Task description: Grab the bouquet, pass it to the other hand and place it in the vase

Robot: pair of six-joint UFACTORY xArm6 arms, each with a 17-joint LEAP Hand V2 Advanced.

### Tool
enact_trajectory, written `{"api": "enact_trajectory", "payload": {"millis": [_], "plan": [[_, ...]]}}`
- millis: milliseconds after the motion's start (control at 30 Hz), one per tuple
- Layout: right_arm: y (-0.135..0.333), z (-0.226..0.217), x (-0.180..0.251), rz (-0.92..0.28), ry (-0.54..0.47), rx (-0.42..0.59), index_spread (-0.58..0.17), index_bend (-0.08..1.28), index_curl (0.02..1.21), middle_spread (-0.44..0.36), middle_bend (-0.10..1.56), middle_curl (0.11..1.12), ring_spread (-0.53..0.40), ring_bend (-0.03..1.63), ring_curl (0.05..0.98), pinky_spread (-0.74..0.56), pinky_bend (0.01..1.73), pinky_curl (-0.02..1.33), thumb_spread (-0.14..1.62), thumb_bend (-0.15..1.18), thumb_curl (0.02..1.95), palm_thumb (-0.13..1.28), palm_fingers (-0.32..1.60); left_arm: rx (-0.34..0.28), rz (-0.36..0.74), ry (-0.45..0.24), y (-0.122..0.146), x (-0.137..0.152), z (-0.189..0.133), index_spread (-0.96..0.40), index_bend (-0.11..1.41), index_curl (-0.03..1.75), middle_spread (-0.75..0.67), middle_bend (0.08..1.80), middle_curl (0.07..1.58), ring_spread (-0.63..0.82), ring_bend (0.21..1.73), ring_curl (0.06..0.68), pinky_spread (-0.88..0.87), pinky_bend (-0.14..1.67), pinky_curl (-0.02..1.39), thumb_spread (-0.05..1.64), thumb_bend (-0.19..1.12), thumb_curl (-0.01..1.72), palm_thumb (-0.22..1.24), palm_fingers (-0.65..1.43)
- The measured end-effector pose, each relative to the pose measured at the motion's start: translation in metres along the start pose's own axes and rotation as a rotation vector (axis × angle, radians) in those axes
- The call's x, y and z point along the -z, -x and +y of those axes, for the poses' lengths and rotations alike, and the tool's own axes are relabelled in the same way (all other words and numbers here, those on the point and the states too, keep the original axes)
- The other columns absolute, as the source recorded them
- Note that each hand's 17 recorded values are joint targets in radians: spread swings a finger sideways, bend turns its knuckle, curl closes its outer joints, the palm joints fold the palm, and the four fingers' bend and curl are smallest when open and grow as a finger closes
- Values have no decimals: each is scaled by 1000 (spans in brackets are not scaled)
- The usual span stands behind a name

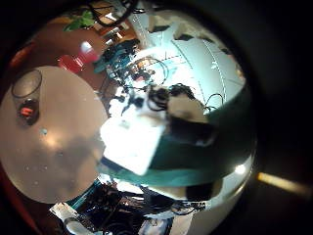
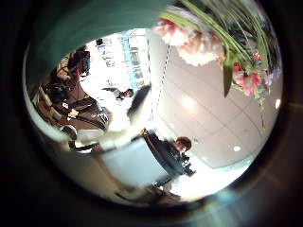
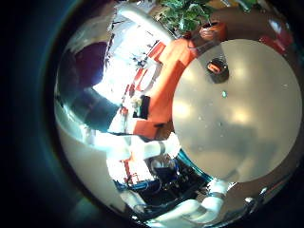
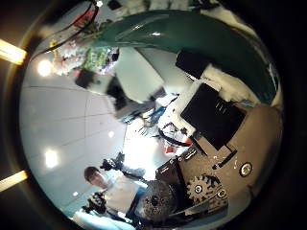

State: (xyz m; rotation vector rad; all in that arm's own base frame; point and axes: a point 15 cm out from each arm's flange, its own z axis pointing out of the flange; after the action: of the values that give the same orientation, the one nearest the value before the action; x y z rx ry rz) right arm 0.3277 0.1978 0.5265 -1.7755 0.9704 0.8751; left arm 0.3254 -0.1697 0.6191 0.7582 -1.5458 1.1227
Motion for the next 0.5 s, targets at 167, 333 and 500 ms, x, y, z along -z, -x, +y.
{"api": "enact_trajectory", "payload": {"millis": [167, 333, 500], "plan": [[-5, -5, 6, 19, -29, -10, -215, 1222, 872, -129, 1408, 782, -191, 1448, 762, -192, 1173, 1060, 918, -16, 1190, 1096, 1125, 1, 43, -39, -3, 3, -9, -280, 371, 547, -300, 901, 702, -347, 1152, 455, -283, 923, 549, 973, 164, 469, 835, 1344], [-15, -6, 13, 21, -52, -41, -225, 1163, 861, -131, 1364, 769, -201, 1397, 747, -213, 1175, 1035, 930, -59, 1102, 918, 1053, -22, 59, -78, -7, 7, -14, -444, 614, 715, -400, 1076, 795, -407, 1332, 530, -402, 1118, 678, 983, 186, 547, 942, 1208], [-53, 10, 17, -9, -89, -153, -271, 917, 821, -143, 1209, 725, -205, 1343, 700, -310, 1138, 931, 967, -37, 973, 825, 888, -70, 60, -128, -18, 12, -19, -536, 745, 851, -440, 1179, 848, -417, 1425, 562, -462, 1184, 770, 1003, 189, 613, 985, 1114]]}}
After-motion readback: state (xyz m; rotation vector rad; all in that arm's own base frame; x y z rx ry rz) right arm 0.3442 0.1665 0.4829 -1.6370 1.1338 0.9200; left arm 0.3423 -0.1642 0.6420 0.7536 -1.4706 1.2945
